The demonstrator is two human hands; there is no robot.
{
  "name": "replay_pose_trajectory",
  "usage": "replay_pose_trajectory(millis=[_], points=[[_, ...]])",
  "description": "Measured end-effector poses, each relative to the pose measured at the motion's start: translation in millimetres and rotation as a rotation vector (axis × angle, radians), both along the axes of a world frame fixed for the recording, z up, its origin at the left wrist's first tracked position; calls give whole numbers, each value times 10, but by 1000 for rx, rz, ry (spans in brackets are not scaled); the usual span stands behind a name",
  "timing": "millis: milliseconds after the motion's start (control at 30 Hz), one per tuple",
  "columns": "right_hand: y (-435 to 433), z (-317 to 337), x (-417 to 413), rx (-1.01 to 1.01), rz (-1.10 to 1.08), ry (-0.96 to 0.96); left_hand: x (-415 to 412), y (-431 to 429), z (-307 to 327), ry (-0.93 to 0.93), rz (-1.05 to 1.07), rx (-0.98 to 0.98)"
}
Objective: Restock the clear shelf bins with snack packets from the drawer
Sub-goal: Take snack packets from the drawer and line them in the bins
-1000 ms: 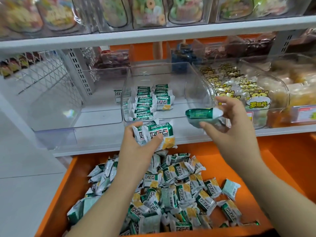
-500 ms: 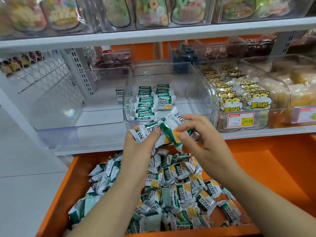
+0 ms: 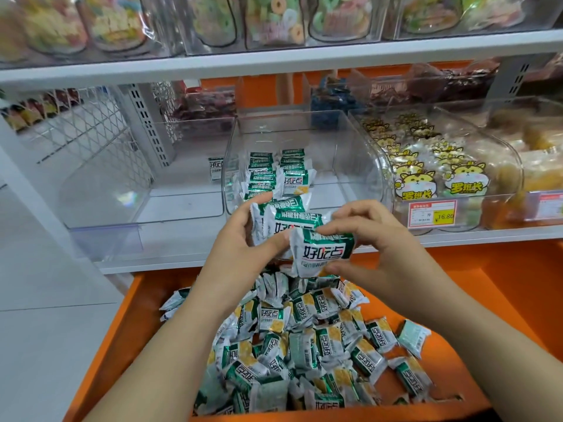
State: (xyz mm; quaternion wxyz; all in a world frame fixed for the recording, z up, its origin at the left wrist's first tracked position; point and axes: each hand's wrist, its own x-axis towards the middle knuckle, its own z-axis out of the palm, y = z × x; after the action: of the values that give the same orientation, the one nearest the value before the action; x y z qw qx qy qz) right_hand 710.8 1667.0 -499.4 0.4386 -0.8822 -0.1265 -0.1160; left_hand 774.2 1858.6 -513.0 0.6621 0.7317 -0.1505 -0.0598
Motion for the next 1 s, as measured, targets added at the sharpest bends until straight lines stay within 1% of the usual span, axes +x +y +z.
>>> replay_pose_trajectory(millis=[67,167,267,367,500,533,567,633,700,767,933,1000], points=[[14,1,-8,-28,19,21,1,0,-3,34,-50,-44],[15,8,-21,43,82,121,-27,-20,-1,83,-123,-76],[30,32,-27,45,96,128,-54,-4,2,128,-176,-80],[64,41,-38,53,85,103,-98,-10,14,80,-242,20],[127,56,-64,209,49,147,-113,-17,21,52,-268,-25],[126,52,-57,218,50,147,-110,-8,44,53,-267,-37],[118,53,-48,198,54,152,-107,5,76,51,-277,-40],[97,79,-15,96,67,193,-98,18,113,40,-319,-23],[83,123,36,4,98,248,-83,25,120,22,-363,11],[101,185,101,-66,113,258,-41,43,124,-10,-367,50],[208,339,360,-190,116,188,94,110,238,-60,-253,103],[248,398,482,-234,101,162,160,132,263,-111,-184,153]])
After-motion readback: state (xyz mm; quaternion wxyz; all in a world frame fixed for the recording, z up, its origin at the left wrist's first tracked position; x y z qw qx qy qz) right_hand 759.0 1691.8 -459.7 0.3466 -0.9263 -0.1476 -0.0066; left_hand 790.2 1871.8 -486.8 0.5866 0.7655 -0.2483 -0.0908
